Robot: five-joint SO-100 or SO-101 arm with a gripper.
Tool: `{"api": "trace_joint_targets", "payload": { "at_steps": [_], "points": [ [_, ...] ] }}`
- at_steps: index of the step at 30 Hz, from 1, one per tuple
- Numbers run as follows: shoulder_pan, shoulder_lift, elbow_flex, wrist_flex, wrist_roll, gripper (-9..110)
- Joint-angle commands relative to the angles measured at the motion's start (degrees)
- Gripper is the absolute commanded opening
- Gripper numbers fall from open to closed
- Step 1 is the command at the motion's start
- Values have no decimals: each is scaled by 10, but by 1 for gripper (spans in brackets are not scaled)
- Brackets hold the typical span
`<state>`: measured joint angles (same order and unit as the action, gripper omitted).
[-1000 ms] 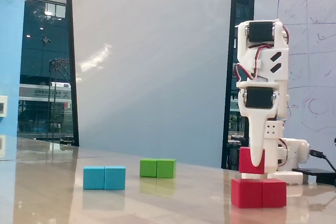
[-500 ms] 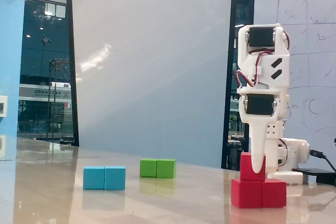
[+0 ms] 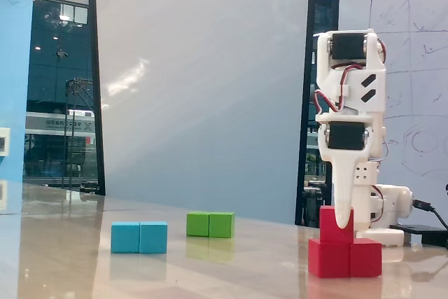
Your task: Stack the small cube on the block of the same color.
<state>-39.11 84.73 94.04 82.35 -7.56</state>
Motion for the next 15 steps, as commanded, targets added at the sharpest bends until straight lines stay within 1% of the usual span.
{"api": "trace_joint_targets", "payload": {
  "at_steps": [1,10,15],
  "points": [
    [-8,14,-53,-11,-4,24],
    [1,13,-46,-3,-4,26],
    [47,13,-45,0,-5,26]
  ]
}}
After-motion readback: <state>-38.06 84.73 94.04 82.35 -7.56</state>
